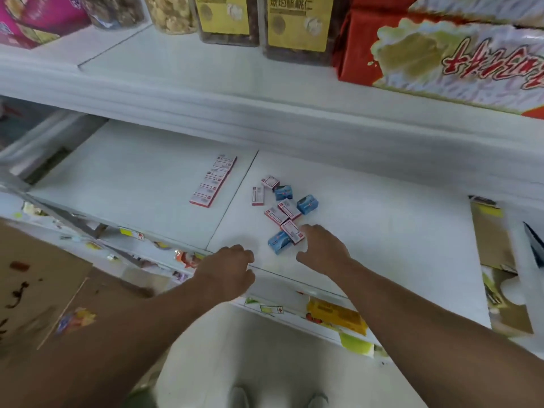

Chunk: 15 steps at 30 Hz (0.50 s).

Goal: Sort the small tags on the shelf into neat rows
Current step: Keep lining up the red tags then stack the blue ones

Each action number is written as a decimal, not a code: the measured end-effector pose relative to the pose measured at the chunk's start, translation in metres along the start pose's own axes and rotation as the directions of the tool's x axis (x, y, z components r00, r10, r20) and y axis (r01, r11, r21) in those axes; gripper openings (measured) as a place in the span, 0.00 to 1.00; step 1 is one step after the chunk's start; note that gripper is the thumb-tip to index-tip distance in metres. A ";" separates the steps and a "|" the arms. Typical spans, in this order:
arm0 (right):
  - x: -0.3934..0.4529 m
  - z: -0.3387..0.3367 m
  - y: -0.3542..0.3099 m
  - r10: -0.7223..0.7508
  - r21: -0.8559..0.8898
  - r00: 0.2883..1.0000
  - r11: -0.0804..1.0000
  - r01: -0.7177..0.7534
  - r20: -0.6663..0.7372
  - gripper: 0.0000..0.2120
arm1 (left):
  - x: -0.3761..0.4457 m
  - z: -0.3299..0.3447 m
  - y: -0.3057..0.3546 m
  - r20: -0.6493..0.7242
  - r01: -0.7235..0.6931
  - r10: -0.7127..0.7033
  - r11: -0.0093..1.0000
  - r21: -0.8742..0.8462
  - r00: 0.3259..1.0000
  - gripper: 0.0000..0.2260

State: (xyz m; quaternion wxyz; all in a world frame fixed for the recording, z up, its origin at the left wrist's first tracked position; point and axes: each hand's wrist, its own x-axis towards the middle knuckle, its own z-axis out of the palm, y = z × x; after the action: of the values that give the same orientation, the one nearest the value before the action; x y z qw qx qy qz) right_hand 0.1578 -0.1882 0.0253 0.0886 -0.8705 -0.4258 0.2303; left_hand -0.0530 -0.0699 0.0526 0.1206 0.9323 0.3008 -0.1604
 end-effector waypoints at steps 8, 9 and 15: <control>0.048 0.030 0.003 -0.019 -0.010 0.996 1.000 0.018 -0.087 0.26 | 0.077 -0.006 -0.020 -0.052 -0.053 0.052 0.998 -0.019 0.997 0.20; 0.052 0.033 0.003 -0.024 -0.016 0.995 1.000 0.022 -0.101 0.26 | 0.091 -0.010 -0.020 -0.067 -0.066 0.065 0.998 -0.018 0.996 0.22; 0.062 0.045 0.003 -0.026 -0.040 0.984 0.999 0.019 -0.177 0.23 | 0.159 -0.020 -0.015 -0.167 -0.172 0.173 0.985 0.022 0.971 0.22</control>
State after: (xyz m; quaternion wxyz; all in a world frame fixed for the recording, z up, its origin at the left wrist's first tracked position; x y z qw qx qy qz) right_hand 0.1712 -0.1438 -0.0352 0.1120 -0.8843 -0.4303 0.1426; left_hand 0.0644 0.0314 0.0101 0.1046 0.9656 0.2272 -0.0713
